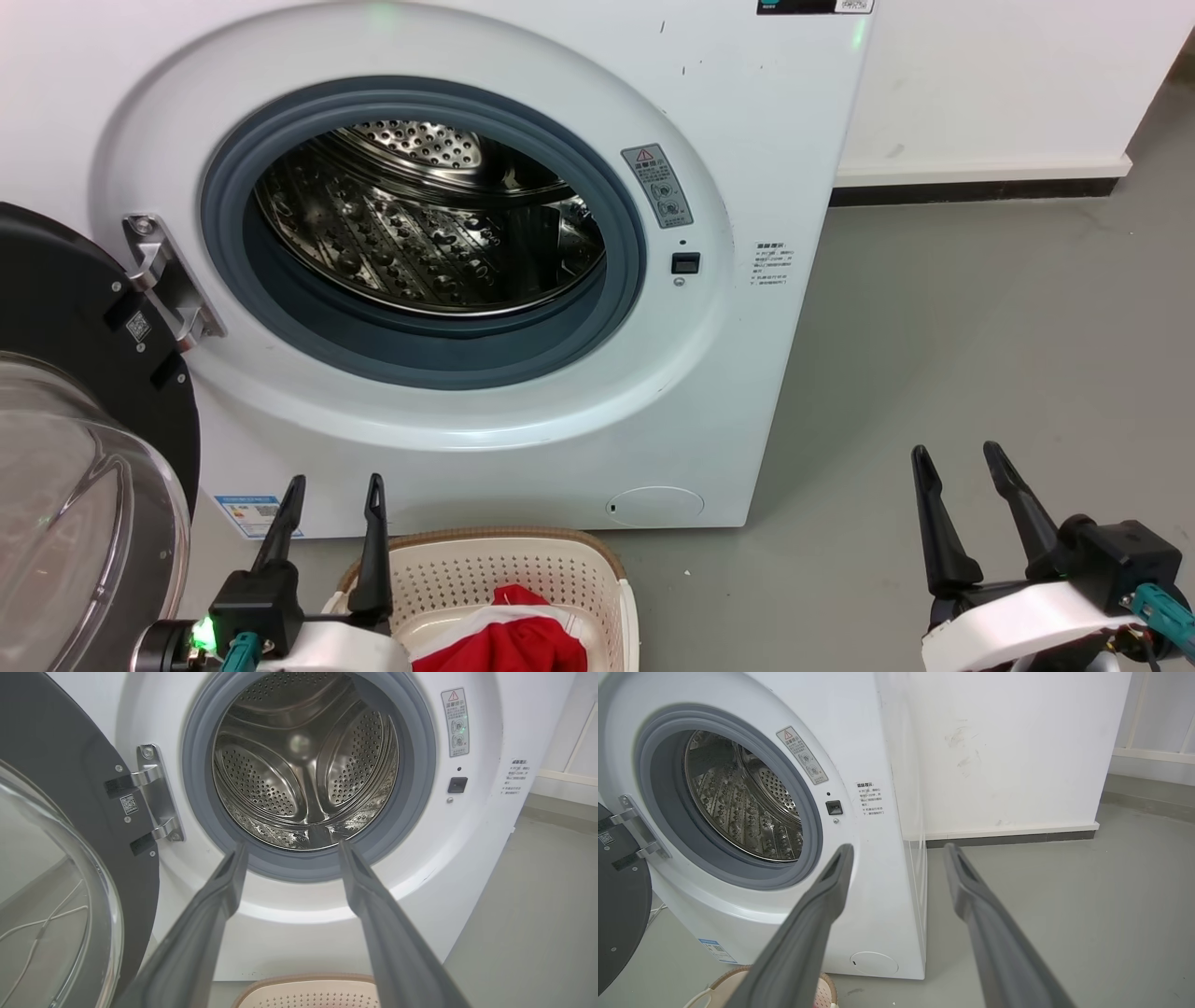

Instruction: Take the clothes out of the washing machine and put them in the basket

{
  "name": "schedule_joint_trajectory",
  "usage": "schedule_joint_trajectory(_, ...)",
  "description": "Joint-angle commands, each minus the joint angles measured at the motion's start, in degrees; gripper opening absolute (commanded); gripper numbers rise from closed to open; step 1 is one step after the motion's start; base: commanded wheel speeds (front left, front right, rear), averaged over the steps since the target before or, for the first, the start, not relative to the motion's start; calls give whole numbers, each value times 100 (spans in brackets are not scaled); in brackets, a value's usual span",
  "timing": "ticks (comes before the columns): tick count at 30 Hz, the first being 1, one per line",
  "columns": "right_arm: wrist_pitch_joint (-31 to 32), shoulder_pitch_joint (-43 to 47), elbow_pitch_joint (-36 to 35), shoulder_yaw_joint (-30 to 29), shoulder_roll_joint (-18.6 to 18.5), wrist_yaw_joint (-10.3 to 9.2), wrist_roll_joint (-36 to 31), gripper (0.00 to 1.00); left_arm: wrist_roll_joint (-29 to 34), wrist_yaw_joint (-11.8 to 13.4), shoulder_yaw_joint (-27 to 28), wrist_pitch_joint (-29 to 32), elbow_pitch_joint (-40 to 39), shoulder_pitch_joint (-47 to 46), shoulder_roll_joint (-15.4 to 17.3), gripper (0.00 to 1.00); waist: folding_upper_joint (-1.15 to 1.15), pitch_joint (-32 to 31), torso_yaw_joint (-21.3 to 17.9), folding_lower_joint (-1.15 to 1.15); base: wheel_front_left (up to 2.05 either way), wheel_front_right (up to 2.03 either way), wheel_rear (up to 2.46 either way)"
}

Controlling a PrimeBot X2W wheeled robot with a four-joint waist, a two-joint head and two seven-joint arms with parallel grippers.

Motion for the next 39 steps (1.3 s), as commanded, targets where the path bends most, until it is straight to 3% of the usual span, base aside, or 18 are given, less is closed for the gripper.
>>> schedule_joint_trajectory(1,8,69,-17,6,2,-2,-13,100,-8,33,-6,-13,-39,-63,-1,100,0,-8,4,1,0,0,0)
schedule_joint_trajectory(12,49,200,-41,28,2,-2,-40,100,-43,99,3,43,-110,14,93,100,0,-128,51,1,0,0,0)
schedule_joint_trajectory(13,46,151,-3,21,0,0,-8,0,-50,91,14,36,-71,8,53,0,0,-128,50,1,0,0,0)
schedule_joint_trajectory(16,49,214,152,25,1,0,23,0,-69,90,18,52,105,81,2,0,0,-129,51,1,0,0,0)
schedule_joint_trajectory(39,281,-118,489,-30,-124,0,2526,0,-2611,-129,212,673,283,-204,-57,0,0,-94,66,1,0,0,0)
